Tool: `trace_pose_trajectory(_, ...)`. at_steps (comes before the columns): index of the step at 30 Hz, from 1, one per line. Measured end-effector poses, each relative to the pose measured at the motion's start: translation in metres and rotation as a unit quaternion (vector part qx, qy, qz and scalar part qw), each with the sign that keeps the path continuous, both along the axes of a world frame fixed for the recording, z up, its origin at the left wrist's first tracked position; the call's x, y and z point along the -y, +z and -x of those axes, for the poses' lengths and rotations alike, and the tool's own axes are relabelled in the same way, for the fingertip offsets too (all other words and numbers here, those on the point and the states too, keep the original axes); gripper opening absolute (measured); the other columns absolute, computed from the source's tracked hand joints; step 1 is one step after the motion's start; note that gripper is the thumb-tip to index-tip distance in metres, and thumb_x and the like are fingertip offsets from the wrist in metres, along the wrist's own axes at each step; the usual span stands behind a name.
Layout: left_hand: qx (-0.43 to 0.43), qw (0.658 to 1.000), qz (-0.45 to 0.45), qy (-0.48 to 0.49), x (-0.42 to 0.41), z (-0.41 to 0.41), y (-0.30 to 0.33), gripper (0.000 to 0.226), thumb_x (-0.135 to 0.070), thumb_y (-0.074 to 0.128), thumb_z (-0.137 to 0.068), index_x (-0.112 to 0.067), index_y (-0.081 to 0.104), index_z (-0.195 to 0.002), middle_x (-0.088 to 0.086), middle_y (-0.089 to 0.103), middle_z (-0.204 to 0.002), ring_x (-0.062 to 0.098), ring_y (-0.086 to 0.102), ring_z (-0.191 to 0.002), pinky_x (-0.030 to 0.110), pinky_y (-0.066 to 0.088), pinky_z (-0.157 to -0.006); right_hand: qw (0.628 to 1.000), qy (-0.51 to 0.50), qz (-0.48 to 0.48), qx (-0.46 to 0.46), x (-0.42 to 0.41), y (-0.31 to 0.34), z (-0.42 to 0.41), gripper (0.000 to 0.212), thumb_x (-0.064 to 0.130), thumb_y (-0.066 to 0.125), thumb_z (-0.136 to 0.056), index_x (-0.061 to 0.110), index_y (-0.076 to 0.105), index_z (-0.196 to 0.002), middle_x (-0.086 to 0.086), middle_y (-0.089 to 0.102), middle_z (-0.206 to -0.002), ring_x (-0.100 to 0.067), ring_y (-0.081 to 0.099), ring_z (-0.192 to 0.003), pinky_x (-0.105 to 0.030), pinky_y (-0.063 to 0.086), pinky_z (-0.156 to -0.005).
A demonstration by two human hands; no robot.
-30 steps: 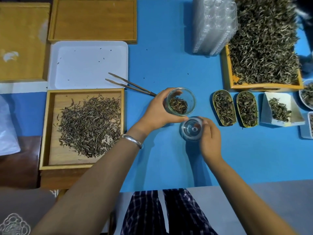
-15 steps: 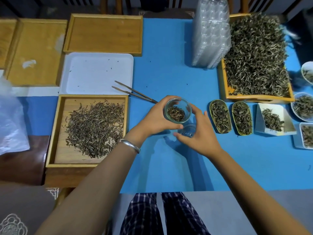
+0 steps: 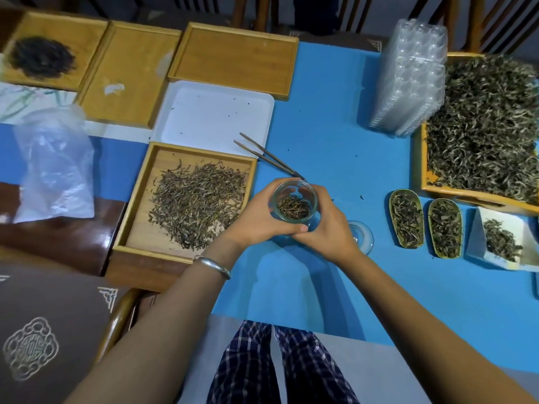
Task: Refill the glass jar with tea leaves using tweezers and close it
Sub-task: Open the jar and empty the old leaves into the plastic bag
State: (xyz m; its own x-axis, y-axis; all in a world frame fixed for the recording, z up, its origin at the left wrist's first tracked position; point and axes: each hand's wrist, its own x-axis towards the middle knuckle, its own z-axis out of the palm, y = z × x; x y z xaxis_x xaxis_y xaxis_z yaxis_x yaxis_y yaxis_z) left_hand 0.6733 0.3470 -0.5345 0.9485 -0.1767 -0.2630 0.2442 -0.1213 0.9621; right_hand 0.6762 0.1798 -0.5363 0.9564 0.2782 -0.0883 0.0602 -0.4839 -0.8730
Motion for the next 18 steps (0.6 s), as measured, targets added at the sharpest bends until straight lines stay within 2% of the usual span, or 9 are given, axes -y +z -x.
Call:
trace_pose_trajectory(4, -0.042, 0.999, 0.011, -0.013, -0.003, 0.009, 0.001, 0.081, -0.008, 0.088, -0.066, -0.027, 0.05, -0.135, -0.016, 0.061, -0.127, -0.005, 0.057, -0.116, 0.011, 0.045, -0.091, 1.0, 0.007, -0.002, -0.017, -0.004, -0.004, 0.001, 0.079, 0.039, 0.078, -0.062, 0.041, 0.037, -0.129, 0.038, 0.052, -0.116, 0.014, 0.052, -0.107, -0.004, 0.041, -0.081)
trace_pose_trajectory(6, -0.061, 0.998, 0.008, -0.014, -0.005, 0.012, -0.001, 0.079, -0.006, 0.086, -0.069, -0.031, 0.048, -0.133, -0.018, 0.058, -0.127, -0.009, 0.055, -0.116, 0.01, 0.045, -0.089, 1.0, -0.008, -0.008, -0.024, -0.004, -0.006, 0.001, 0.078, 0.042, 0.084, -0.06, 0.044, 0.039, -0.123, 0.039, 0.053, -0.114, 0.015, 0.053, -0.106, -0.006, 0.042, -0.082)
trace_pose_trajectory(8, -0.084, 0.996, 0.0, 0.005, -0.01, 0.015, -0.002, 0.077, -0.005, 0.085, -0.071, -0.041, 0.047, -0.128, -0.023, 0.054, -0.126, -0.008, 0.052, -0.117, 0.011, 0.042, -0.086, 0.999, -0.017, -0.007, -0.028, -0.005, -0.006, 0.0, 0.075, 0.043, 0.086, -0.057, 0.049, 0.04, -0.116, 0.041, 0.053, -0.112, 0.015, 0.053, -0.104, -0.003, 0.04, -0.079)
trace_pose_trajectory(10, -0.102, 0.995, 0.0, 0.019, -0.016, 0.017, -0.001, 0.074, -0.005, 0.085, -0.072, -0.05, 0.048, -0.118, -0.026, 0.052, -0.121, -0.007, 0.051, -0.114, 0.013, 0.04, -0.086, 0.999, -0.022, -0.005, -0.03, -0.005, -0.007, 0.001, 0.073, 0.043, 0.085, -0.056, 0.047, 0.041, -0.114, 0.041, 0.053, -0.111, 0.014, 0.054, -0.104, -0.002, 0.039, -0.079)
trace_pose_trajectory(13, -0.106, 0.994, -0.004, 0.028, -0.021, 0.018, -0.003, 0.064, -0.003, 0.083, -0.074, -0.044, 0.053, -0.115, -0.023, 0.056, -0.119, 0.002, 0.055, -0.114, 0.021, 0.04, -0.09, 0.999, -0.028, -0.008, -0.032, -0.007, -0.008, 0.001, 0.071, 0.045, 0.083, -0.056, 0.042, 0.044, -0.114, 0.031, 0.058, -0.11, 0.009, 0.057, -0.103, -0.008, 0.043, -0.08)
trace_pose_trajectory(16, -0.1, 0.994, 0.004, 0.046, -0.021, 0.018, -0.001, 0.059, 0.002, 0.078, -0.078, -0.037, 0.055, -0.115, -0.022, 0.058, -0.116, -0.007, 0.054, -0.106, 0.013, 0.043, -0.083, 0.999, -0.023, -0.013, -0.031, -0.011, -0.007, 0.0, 0.072, 0.044, 0.085, -0.057, 0.039, 0.045, -0.116, 0.023, 0.06, -0.111, 0.005, 0.058, -0.104, -0.017, 0.046, -0.083)
trace_pose_trajectory(18, -0.088, 0.994, 0.012, 0.064, -0.023, 0.019, 0.001, 0.057, 0.009, 0.071, -0.08, -0.032, 0.056, -0.117, -0.015, 0.06, -0.116, -0.004, 0.055, -0.105, 0.009, 0.048, -0.08, 0.999, -0.022, -0.02, -0.025, -0.016, -0.004, -0.001, 0.072, 0.048, 0.085, -0.055, 0.04, 0.046, -0.115, 0.026, 0.06, -0.11, 0.006, 0.058, -0.103, -0.014, 0.045, -0.082)
